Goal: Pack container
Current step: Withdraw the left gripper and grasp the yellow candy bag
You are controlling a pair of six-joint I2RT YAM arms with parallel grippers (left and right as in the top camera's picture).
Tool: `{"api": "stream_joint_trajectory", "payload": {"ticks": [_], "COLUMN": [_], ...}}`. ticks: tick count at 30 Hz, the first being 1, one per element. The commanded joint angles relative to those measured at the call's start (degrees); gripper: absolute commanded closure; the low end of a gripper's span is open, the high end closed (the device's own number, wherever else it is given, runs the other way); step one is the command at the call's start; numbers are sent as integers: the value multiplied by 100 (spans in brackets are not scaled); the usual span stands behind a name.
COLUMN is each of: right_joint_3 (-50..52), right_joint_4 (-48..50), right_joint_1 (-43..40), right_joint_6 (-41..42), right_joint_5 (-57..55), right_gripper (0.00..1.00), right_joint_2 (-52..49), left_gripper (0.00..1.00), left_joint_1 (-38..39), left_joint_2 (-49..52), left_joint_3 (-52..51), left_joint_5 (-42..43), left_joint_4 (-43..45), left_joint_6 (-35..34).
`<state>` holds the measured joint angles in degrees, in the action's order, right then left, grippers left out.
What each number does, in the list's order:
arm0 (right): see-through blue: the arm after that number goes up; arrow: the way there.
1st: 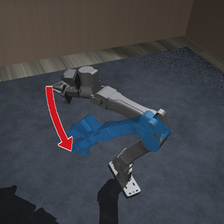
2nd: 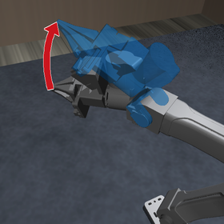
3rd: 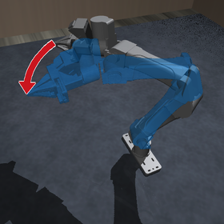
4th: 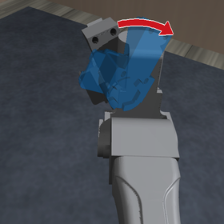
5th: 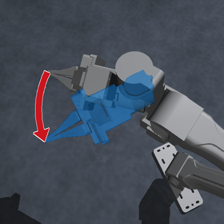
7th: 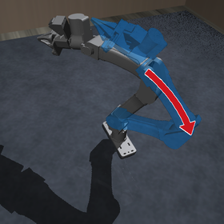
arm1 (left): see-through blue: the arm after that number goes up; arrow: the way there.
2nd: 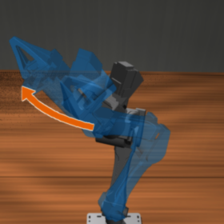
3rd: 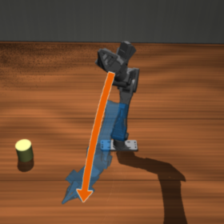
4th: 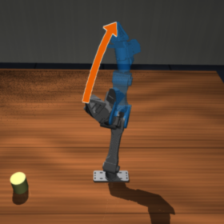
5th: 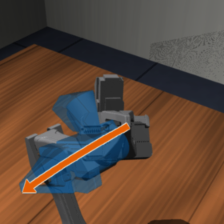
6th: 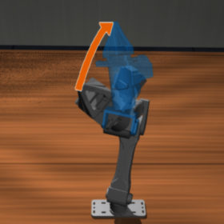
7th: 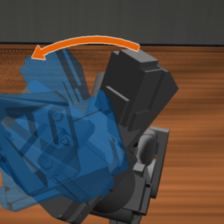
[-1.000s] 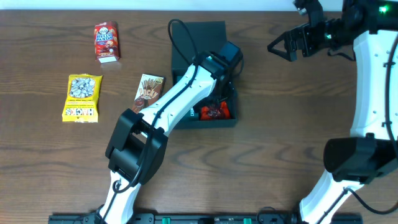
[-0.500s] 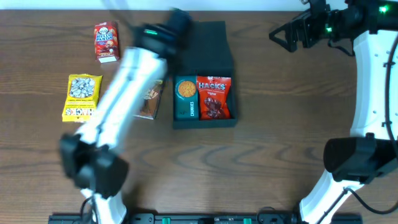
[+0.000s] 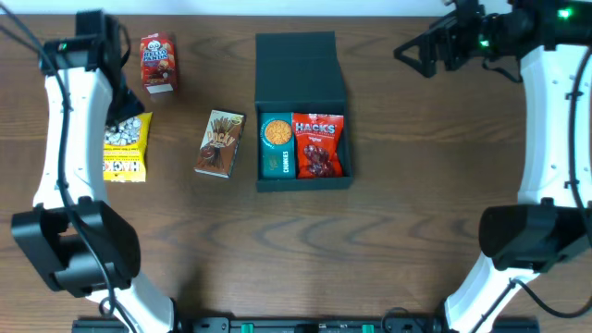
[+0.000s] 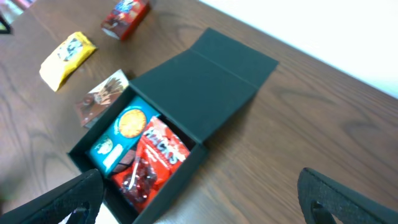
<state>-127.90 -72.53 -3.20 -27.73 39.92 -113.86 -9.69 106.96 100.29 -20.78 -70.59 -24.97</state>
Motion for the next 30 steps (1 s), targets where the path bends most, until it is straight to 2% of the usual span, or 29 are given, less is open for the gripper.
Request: {"api": "stream_joint_trajectory", "payload": {"ticks": [1,8,12,19,21,27,30], "right_joint_3": [-105,-105,-105,-105,-105,-105,-105], "right_joint_4": [-4,44,92,98,101,103,101], "right_joint_1": [238,479,490,490,490,490,490], "right_joint_6": [-61,-59,74,262,310,457,542], "right_joint_5": [127,127,125,103,101,101,98], "right_gripper": [1,1,1,1,1,1,1], "right_joint_2": [59,59,59,59,61,61,61], "left_gripper": [5,5,5,5,5,5,5], "left_joint_1": [-269,-313,-317,-319,-326,-391,-402], "left_joint_2": [61,61,61,68,105,334,446], "left_joint_3": [-621,-1998,-2312,-2721,-2750,-2750,-2750], "left_joint_5": [577,776,776,778,796,1580,1596], "left_joint_4": [210,1821,2533,3963,4159,4417,4509], "left_joint_6": [337,726,979,1886,2107,3375,3646]}}
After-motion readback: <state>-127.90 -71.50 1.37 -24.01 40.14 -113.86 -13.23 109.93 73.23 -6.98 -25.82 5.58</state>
